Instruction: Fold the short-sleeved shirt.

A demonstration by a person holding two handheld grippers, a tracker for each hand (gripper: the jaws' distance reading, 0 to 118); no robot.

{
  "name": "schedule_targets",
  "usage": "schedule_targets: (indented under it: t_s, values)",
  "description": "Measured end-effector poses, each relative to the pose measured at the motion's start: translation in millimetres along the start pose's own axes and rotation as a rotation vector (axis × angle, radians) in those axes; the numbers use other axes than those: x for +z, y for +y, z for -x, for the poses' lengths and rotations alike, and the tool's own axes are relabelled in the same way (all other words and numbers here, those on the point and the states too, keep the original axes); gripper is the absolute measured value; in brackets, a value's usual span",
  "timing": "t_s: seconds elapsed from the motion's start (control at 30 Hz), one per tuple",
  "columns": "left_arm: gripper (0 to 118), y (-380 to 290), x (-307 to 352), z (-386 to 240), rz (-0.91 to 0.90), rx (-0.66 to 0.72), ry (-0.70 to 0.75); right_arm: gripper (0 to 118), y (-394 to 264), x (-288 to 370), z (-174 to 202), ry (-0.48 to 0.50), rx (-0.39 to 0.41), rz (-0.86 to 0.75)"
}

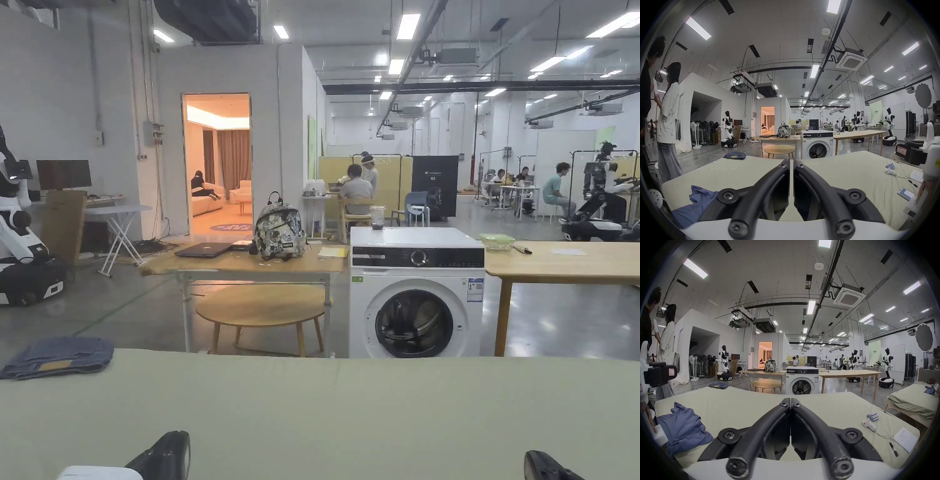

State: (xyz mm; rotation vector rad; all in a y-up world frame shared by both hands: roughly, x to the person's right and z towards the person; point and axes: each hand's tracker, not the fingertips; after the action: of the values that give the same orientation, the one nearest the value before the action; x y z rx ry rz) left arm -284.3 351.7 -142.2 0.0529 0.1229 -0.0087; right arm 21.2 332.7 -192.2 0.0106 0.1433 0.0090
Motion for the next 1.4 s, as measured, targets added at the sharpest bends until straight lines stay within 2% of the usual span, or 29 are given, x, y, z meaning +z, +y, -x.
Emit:
schedule_targets:
  t_s: [0.33, 0.47, 0.67, 0.93, 1.07, 1.17, 1.23, 1.27, 1.3, 1.33, 1.37, 1.4]
  values:
    - [0, 0.6, 0.5, 1.3, -0.001, 0.005, 0.003, 0, 1.2, -0.5, 1.4, 0.004, 0.008, 0.003]
    - [0, -0.3, 6.4, 13.8, 0.008, 0.013, 0.023, 0, -0.9, -9.2, 13.4, 0.019, 0.011, 0.011]
    - [0, 3.3, 29.9, 52.9, 0.017, -0.032, 0.183, 0, -8.2, -24.1, 53.5, 0.155, -0.003, 0.029]
    - [0, -3.0, 40.8, 85.3, 0.08, -0.027, 0.26, 0, -20.9, -30.4, 92.5, 0.326, -0.05, 0.056]
    - [0, -7.9, 38.5, 97.0, 0.119, -0.06, 0.258, 0, -29.4, -31.9, 99.4, 0.364, -0.051, 0.078]
    - [0, -14.0, 37.6, 119.2, 0.177, 0.032, 0.228, 0, -34.7, -34.7, 98.8, 0.385, -0.046, 0.102]
    - [2, -23.2, 28.1, 149.0, 0.281, 0.064, 0.131, 0, -39.8, -35.6, 95.8, 0.394, -0.052, 0.117]
    - [9, -29.2, 23.3, 160.8, 0.322, 0.054, 0.12, 0, -42.0, -35.1, 94.8, 0.395, -0.057, 0.123]
    - [25, -37.9, 16.4, 179.7, 0.379, 0.047, 0.151, 0, -46.3, -35.9, 93.4, 0.395, -0.065, 0.134]
    - [56, -48.5, 5.3, 197.8, 0.465, 0.048, 0.158, 0, -51.3, -37.5, 92.0, 0.394, -0.074, 0.147]
    - [77, -59.2, -4.6, 211.9, 0.538, 0.06, 0.154, 0, -56.0, -39.5, 91.1, 0.396, -0.079, 0.161]
    - [92, -73.9, -17.6, 229.5, 0.61, 0.067, 0.126, 0, -62.2, -41.4, 91.0, 0.394, -0.078, 0.184]
